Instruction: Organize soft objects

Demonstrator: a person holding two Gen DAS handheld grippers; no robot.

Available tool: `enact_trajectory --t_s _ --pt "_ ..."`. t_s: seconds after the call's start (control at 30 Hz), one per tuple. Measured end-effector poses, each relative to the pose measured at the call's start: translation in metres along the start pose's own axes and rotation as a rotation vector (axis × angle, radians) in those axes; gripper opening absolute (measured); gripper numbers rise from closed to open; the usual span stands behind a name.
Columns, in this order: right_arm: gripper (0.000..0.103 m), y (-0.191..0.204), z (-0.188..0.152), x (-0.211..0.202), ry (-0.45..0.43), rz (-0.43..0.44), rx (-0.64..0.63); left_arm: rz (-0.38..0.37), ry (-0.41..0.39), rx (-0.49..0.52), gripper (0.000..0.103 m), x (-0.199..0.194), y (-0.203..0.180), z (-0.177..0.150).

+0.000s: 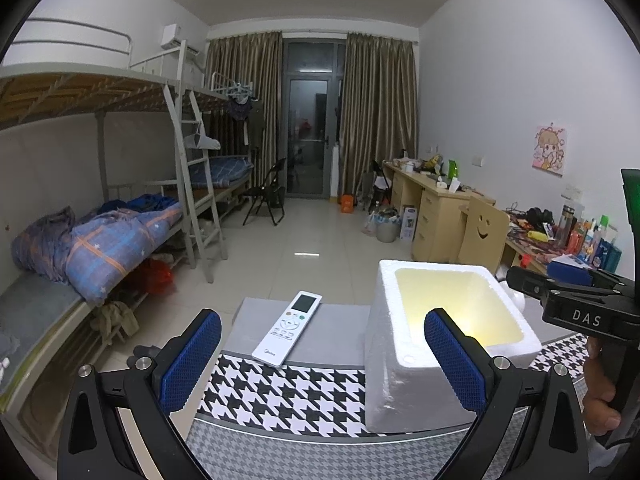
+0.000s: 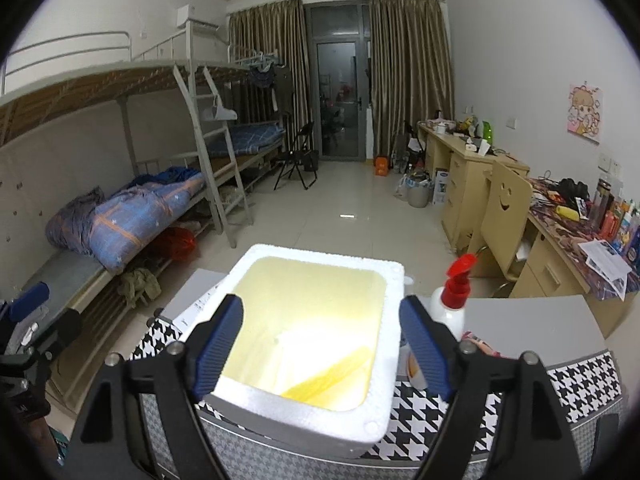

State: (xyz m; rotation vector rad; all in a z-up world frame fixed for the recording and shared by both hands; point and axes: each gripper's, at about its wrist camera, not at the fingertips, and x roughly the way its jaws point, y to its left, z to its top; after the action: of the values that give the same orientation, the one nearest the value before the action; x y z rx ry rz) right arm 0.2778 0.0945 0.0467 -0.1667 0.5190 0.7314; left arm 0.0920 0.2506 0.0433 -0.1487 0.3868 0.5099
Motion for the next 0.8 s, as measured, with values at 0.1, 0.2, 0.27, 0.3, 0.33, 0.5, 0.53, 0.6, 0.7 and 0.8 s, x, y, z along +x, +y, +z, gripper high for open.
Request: enact_trajectory --t_s 0.1,0.2,0.27,0.3,0.33,0.5,0.53,0.6,0.7,0.8 --pt "0.084 0.001 -0.003 -0.007 -0.012 -0.009 -0.015 -0.002 -0.003 0.006 0.102 -0.005 -0.005 0.000" --pt "0.084 -0.002 -0.006 -0.015 -0.031 -0.004 -0.028 -0.008 -0.004 0.007 0.102 -0.010 -0.008 -0.003" --pt "0.084 -0.003 -0.008 -0.023 -0.045 -0.014 -0.026 -0.020 -0.007 0.011 0.102 -0.014 -0.011 -0.004" --pt "0.084 -0.005 -0.009 -0.027 -0.049 -0.010 -0.020 -0.026 -0.008 0.014 0.102 -0.017 -0.013 -0.005" --pt "0.084 -0.007 -0.009 -0.029 -0.052 -0.006 -0.015 -0.027 -0.010 0.017 0.102 -0.019 -0.013 -0.005" --pt "0.084 -0.009 -0.015 -0.048 -0.081 -0.020 -0.019 -0.048 -0.023 0.023 0.102 -0.029 -0.022 -0.006" --pt "0.084 -0.009 -0.016 -0.051 -0.086 -0.023 -0.023 -0.054 -0.023 0.025 0.102 -0.031 -0.024 -0.007" --pt "0.084 -0.008 -0.020 -0.057 -0.096 -0.023 -0.029 -0.060 -0.019 0.031 0.102 -0.032 -0.027 -0.010" --pt "0.084 -0.009 -0.025 -0.065 -0.103 -0.019 -0.032 -0.065 -0.015 0.035 0.102 -0.034 -0.029 -0.013" --pt "0.084 -0.011 -0.030 -0.071 -0.107 -0.011 -0.026 -0.067 -0.015 0.034 0.102 -0.038 -0.032 -0.017"
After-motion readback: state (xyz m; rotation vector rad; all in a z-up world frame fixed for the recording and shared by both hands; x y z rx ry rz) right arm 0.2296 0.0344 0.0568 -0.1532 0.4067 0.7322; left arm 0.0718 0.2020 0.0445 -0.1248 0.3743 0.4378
